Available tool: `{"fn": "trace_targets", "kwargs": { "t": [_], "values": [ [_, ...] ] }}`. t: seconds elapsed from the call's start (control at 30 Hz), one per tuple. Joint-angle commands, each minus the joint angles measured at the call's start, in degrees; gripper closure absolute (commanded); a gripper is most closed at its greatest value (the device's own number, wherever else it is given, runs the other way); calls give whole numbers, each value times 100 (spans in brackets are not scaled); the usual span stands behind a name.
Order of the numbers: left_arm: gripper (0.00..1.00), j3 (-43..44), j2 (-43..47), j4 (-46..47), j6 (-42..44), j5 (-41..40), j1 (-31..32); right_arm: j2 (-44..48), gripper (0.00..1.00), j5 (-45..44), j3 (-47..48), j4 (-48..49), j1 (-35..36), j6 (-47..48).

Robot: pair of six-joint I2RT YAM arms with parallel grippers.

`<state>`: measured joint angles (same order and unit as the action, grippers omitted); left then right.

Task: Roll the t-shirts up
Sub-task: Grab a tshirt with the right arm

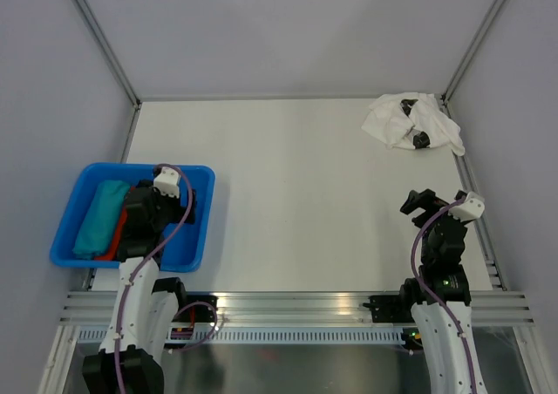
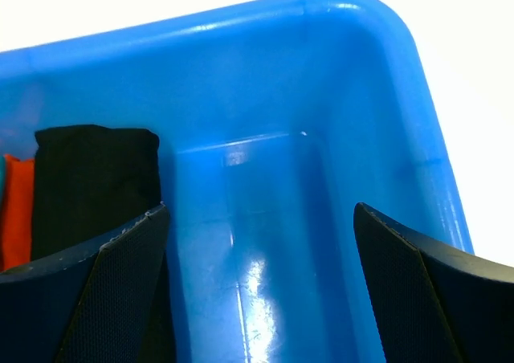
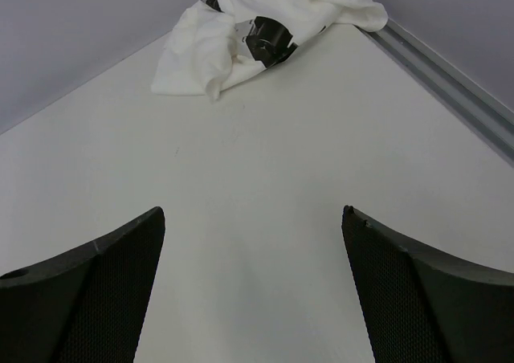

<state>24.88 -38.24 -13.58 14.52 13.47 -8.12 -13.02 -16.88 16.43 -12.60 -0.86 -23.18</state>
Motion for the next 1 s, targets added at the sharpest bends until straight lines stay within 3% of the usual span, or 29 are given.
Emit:
{"fn": "trace_targets", "kwargs": {
  "t": [0.0, 0.1, 0.23, 0.47, 0.53, 0.6, 0.63, 0.77, 0.83, 0.87, 0.97],
  "values": [
    [0, 183, -218, 40, -62, -90, -5, -25, 4, -166, -17, 126, 25, -64],
    [0, 490, -359, -73, -519, -722, -5, -201, 3, -70, 18, 161, 25, -38],
    [0, 1016, -623, -573, -64, -837, -5, -473, 2, -104, 159, 83, 25, -134],
    [0, 2483, -930, -1882, 305, -180, -5, -965, 2, 298, 1133, 459, 25, -407],
    [0, 2931, -992, -2016, 227, 304, 3, -1745, 2, 1167, 1835, 574, 25, -188],
    [0, 3249, -1133, -2156, 60, 802, 3, -2640, 2, 1354, 2920, 198, 16, -126],
    [0, 3573, -1203, -2227, 77, 980, 12, -3689, 2, 1241, 3337, -56, 16, -65],
    [0, 4436, -1528, -2535, 226, 1359, 21, -6130, 45, 354, 5438, -1357, -36, 86],
    [0, 4769, -1669, -2579, 191, 1149, 12, -7060, 44, 353, 6099, -1193, -202, 77],
    [0, 4858, -1730, -2614, 209, 1131, 12, -7318, 30, 326, 6240, -1009, -265, 16],
    [0, 5131, -2090, -2772, 349, 1192, 47, -8407, 12, 178, 6864, -981, -493, -274]
  ]
}}
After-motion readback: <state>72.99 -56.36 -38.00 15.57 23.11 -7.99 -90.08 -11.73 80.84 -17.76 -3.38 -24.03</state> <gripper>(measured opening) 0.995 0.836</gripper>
